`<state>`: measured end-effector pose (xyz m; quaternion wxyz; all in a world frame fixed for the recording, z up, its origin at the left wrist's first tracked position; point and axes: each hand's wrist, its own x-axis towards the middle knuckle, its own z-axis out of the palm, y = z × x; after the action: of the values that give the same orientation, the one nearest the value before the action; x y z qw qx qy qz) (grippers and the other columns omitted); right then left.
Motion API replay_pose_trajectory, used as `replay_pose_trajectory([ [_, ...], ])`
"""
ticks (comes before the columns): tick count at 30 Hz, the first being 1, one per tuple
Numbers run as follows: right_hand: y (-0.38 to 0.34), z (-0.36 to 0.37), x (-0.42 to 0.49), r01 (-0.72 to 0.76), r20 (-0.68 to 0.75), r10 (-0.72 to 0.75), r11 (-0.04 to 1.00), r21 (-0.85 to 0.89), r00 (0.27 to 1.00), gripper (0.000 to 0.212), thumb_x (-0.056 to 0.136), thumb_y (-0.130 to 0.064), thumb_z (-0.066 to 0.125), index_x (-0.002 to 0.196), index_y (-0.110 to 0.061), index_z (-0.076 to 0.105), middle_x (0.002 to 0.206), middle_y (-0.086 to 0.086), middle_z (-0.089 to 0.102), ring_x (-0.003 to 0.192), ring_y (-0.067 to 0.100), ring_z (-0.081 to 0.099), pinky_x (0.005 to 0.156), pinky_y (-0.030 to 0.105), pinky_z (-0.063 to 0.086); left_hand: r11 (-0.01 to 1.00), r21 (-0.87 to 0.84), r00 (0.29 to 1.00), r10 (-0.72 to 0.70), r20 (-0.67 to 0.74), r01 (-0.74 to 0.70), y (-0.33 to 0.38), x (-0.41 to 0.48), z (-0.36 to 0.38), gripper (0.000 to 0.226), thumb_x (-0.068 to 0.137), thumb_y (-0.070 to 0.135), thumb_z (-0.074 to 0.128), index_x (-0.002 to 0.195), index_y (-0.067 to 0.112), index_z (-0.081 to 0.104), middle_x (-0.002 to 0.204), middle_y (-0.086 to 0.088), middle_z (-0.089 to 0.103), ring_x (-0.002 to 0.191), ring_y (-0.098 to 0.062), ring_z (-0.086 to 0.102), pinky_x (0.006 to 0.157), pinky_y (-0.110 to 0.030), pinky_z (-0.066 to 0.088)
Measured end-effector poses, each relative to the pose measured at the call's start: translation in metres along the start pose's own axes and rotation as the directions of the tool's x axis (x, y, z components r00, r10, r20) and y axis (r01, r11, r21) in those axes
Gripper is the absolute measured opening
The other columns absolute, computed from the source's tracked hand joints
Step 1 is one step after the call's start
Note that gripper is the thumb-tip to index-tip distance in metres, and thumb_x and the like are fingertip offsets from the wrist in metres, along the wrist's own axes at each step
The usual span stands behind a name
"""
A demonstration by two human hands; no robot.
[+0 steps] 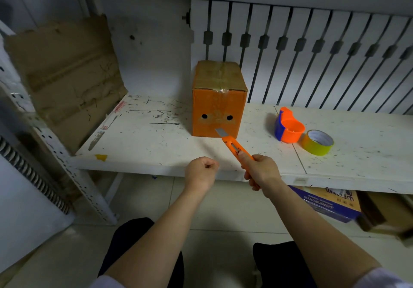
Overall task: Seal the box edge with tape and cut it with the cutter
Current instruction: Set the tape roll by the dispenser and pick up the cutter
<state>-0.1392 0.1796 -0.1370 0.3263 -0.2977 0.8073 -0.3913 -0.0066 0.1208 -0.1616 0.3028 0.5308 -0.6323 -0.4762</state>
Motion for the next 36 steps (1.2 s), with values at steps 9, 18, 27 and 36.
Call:
replay_pose_trajectory([
  [9,0.004,-0.008,-0.001,0.01,-0.029,-0.01,1.0,-0.007,1.0,0.035,0.092,-0.041,0.047,0.096,-0.008,0.059,0.066,0.007,0.058,0.053,0.018,0.052,0.049,0.028,0.048,0.999,0.037,1.0,0.017,0.009,-0.018,0.01,-0.007,0.008,0.015,0.088,0.019,0.058,0.097,0.012,0.069,0.105,-0.004,0.07,0.098,-0.019,0.061,0.09,-0.033,0.052],
  [18,0.003,-0.01,0.004,0.002,0.021,-0.002,1.0,-0.01,1.0,0.024,0.097,-0.024,0.043,0.112,-0.007,0.05,0.078,0.009,0.056,0.061,0.018,0.053,0.055,0.027,0.05,0.999,0.031,0.999,0.038,0.016,-0.038,0.013,-0.003,0.01,0.014,0.089,0.016,0.057,0.095,0.012,0.069,0.105,-0.004,0.069,0.093,-0.015,0.059,0.083,-0.026,0.047],
  [27,0.005,-0.01,0.013,0.076,0.066,-0.068,0.991,-0.112,0.995,0.03,0.097,-0.015,0.04,0.127,-0.008,0.042,0.097,0.014,0.053,0.075,0.021,0.054,0.062,0.028,0.049,0.997,0.044,0.998,0.056,0.031,-0.057,0.014,0.007,0.013,0.015,0.088,0.012,0.056,0.095,0.011,0.07,0.105,-0.004,0.07,0.095,-0.016,0.061,0.085,-0.027,0.049],
  [36,0.009,-0.02,0.073,0.055,-0.225,-0.112,0.968,-0.245,0.968,0.045,0.098,-0.023,0.026,0.14,-0.013,0.036,0.124,0.024,0.052,0.105,0.038,0.056,0.095,0.047,0.046,0.958,0.232,0.984,0.153,0.091,-0.171,0.021,0.043,0.027,0.015,0.087,0.012,0.055,0.086,0.017,0.07,0.097,0.0,0.071,0.091,-0.019,0.064,0.084,-0.033,0.054],
])
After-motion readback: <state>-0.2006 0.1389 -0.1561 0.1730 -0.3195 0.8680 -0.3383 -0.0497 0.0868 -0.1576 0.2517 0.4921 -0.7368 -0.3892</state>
